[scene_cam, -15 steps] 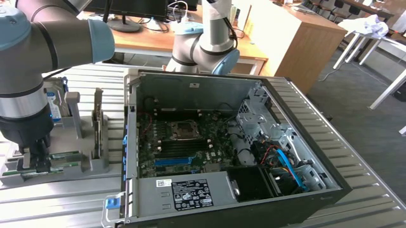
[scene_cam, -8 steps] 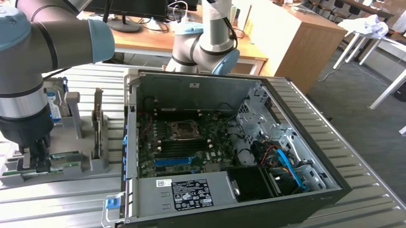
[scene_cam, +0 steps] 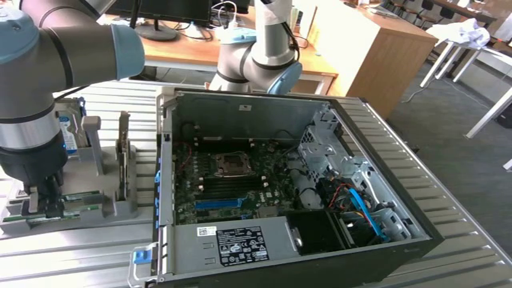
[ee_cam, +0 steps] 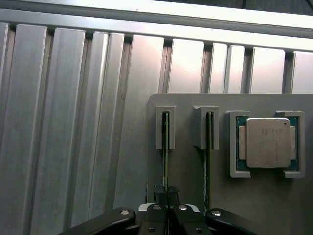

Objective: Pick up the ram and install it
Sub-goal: 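Pick up the ram and move it above insertion slot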

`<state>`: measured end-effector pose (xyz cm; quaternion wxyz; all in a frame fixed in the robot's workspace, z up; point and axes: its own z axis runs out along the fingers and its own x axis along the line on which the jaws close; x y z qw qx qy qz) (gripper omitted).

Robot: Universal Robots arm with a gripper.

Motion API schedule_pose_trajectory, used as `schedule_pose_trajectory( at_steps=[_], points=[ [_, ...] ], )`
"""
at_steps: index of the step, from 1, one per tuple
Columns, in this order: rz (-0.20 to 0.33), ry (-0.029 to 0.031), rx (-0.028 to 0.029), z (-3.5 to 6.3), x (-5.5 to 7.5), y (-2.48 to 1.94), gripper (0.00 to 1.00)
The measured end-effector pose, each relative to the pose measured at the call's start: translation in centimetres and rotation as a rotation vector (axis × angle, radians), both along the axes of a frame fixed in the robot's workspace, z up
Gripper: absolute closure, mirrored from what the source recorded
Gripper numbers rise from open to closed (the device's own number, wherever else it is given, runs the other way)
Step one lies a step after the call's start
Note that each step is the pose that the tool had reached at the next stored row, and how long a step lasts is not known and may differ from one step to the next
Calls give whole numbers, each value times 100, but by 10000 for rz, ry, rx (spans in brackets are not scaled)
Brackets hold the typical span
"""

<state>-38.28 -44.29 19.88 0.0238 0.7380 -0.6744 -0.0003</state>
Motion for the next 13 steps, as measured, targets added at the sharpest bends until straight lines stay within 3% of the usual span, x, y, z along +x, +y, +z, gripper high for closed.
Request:
schedule_pose_trajectory(
  at_steps=[13],
  points=[
    [0, 1, -1, 176, 0, 0, 88]
  ],
)
